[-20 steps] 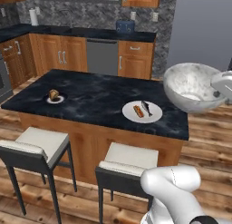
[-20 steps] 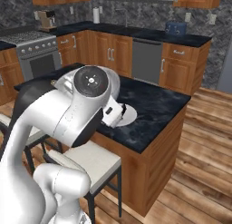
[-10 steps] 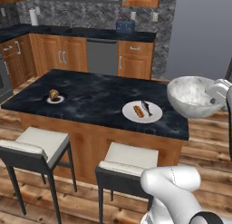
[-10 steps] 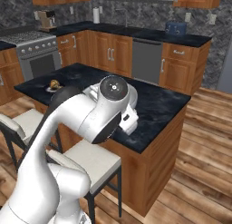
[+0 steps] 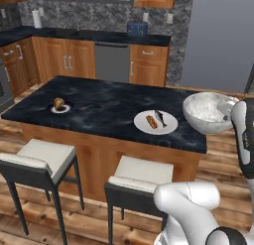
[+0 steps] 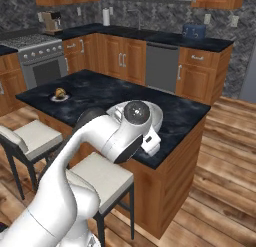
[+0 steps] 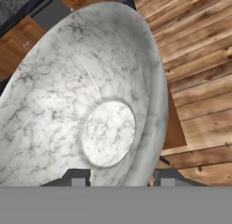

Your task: Take the smaller bowl and place it next to the appetizer plate on the dining counter , and place the larger bowl next to the plate with cooked food.

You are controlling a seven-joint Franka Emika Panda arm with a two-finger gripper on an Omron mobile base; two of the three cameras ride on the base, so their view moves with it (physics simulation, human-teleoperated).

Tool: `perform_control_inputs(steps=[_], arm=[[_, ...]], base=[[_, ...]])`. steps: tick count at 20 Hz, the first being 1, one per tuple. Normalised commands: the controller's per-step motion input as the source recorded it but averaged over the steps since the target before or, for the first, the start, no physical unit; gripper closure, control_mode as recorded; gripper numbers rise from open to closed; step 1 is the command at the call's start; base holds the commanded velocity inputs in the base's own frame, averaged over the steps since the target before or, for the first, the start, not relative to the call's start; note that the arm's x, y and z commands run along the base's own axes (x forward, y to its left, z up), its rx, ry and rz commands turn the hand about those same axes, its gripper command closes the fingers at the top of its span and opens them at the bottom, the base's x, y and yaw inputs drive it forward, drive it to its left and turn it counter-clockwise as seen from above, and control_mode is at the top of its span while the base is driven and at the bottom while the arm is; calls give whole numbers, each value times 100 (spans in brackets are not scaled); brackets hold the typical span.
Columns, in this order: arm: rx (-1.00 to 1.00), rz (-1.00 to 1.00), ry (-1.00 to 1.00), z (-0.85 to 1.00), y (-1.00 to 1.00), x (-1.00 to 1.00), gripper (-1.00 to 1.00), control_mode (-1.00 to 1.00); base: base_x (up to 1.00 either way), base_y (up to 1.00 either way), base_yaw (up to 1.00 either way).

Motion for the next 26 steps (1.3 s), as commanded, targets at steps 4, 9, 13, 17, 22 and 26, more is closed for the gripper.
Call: perform_control_inputs(steps=[4,9,13,17,22,26], arm=[[0,-5,0,-46,-6,55,100,-100],[0,-5,0,-29,-15,45,100,-100],[1,-6,0,-25,-16,46,100,-100],[6,-6,0,-22,-19,44,100,-100],[5,-2,0,-23,-6,29,100,-100],[0,0,0,-30,0,43,100,-100]], base=[[0,0,0],[0,0,0],[0,0,0],[0,0,0],[0,0,0],[0,0,0]])
